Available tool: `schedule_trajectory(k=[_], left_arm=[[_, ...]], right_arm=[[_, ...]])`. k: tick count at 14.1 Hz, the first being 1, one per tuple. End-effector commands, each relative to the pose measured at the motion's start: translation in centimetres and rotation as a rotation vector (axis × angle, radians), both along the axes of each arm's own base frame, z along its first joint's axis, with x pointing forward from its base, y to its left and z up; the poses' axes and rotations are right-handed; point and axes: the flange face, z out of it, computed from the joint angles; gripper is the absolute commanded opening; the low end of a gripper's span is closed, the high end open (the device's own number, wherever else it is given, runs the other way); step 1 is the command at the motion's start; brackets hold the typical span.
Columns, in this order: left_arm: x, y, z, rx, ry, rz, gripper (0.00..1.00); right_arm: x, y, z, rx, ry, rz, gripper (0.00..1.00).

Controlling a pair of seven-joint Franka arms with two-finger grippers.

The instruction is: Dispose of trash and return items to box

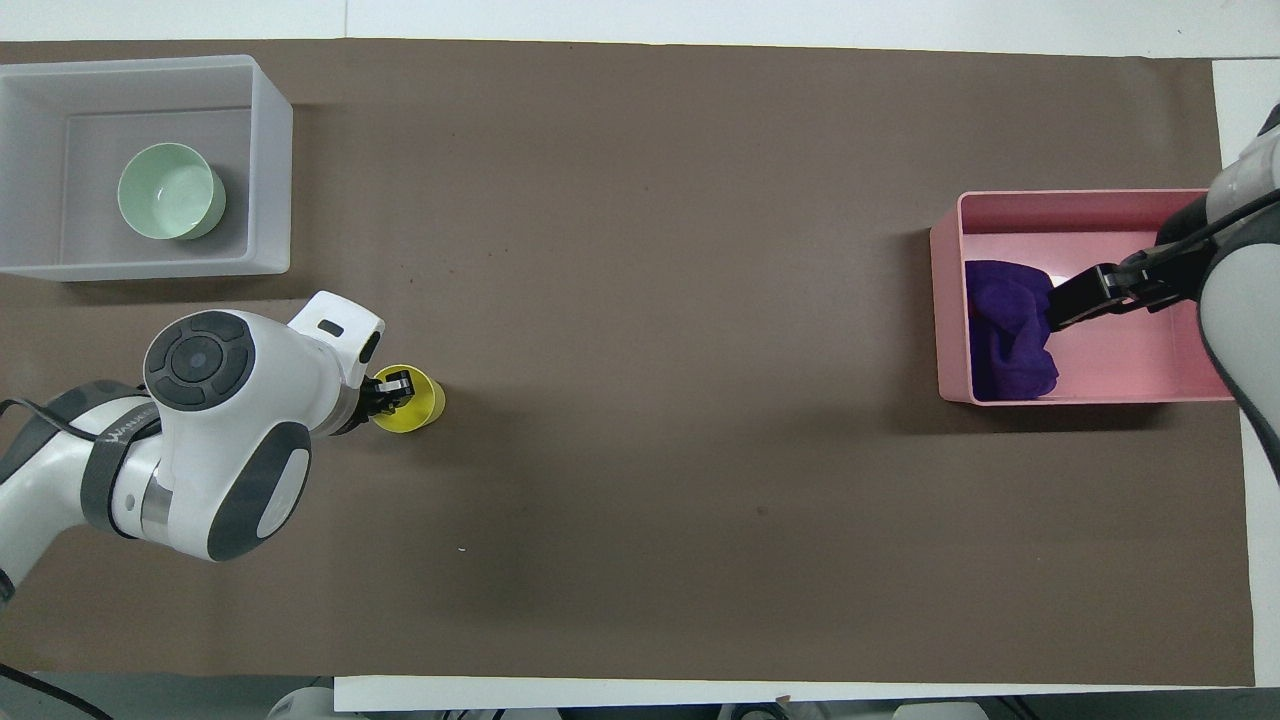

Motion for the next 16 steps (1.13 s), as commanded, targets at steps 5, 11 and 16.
schedule_trajectory(k=[5, 11, 16], left_arm=[[6.1, 1.3, 7.2, -0.017, -0.054, 0.080, 0.00], [19.7, 14.8, 15.8, -0.048, -0.300, 0.316, 0.00], [23.0, 25.1, 10.1, -0.045, -0.436, 0.442, 0.00]], right_arm=[[-2.9, 0.1, 3.9, -0.002, -0.001, -0.015, 0.99], [-3.1, 0.2, 3.7, -0.001, 0.002, -0.008, 0.99], [-3.1, 0.2, 3.6, 0.001, 0.004, -0.005, 0.99]])
